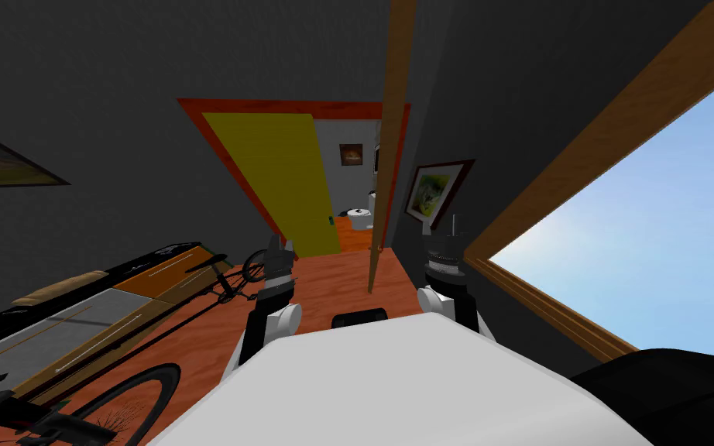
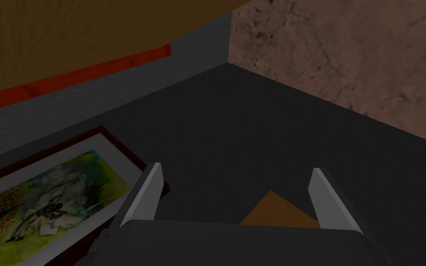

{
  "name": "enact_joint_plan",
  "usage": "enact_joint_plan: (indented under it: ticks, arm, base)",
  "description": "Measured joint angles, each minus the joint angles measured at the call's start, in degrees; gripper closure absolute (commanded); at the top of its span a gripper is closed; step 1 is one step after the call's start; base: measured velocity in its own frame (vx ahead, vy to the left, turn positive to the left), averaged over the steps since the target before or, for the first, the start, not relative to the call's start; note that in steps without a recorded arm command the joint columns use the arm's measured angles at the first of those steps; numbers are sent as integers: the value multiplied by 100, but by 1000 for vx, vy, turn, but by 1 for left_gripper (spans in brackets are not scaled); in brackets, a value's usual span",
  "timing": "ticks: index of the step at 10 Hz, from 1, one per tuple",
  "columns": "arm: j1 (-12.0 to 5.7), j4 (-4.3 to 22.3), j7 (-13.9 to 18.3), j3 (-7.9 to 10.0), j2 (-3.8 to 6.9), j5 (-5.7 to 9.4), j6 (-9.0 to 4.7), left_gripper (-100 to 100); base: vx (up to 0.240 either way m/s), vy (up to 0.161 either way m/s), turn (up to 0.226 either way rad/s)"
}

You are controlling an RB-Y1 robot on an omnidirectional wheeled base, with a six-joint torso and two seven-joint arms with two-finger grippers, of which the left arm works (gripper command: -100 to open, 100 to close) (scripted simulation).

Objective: Pull the door open

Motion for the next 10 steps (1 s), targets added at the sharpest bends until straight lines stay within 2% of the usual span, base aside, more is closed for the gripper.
enact_joint_plan:
  ticks: [5,10]
  arm:
    - [-110,561,7,-66,169,17,-155,-100]
    - [-155,1047,-20,-189,244,7,-319,-100]
  base:
    - [133,122,-2]
    - [109,86,-2]
